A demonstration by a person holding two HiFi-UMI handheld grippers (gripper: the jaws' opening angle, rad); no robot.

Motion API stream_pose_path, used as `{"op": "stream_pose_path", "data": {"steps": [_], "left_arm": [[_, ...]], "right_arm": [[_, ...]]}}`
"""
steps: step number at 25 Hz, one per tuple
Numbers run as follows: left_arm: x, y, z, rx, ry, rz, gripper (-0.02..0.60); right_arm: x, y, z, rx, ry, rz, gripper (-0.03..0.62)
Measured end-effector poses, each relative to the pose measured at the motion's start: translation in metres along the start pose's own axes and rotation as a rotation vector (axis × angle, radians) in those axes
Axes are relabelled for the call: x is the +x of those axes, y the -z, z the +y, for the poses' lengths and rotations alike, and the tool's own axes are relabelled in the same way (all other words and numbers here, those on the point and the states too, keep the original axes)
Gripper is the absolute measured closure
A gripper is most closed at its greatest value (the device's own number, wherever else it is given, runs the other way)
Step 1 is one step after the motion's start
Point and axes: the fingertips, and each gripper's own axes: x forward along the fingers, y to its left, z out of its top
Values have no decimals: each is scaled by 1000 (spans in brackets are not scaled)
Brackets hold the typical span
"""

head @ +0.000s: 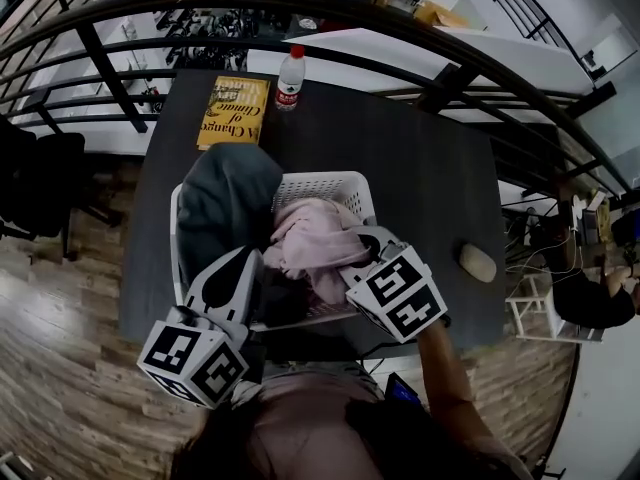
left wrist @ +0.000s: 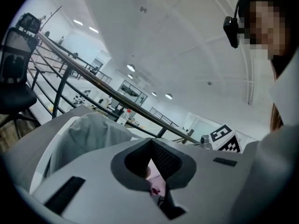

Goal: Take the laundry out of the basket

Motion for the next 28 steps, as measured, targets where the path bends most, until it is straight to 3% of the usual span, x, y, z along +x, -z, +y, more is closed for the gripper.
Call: {"op": "stream_pose_path", "data": {"steps": [9, 16, 28], "left_arm": [[-5, 4, -34, 44, 17, -35, 584], [-11, 10, -59, 76, -24, -61, 584], [-15, 24, -103, 116, -8, -60, 584]], "right_arm": [[-47, -11, -3, 9, 7, -137, 530], [-90, -15, -17, 52, 5, -250, 530], [-176, -20, -56, 112, 99, -433, 530]]}}
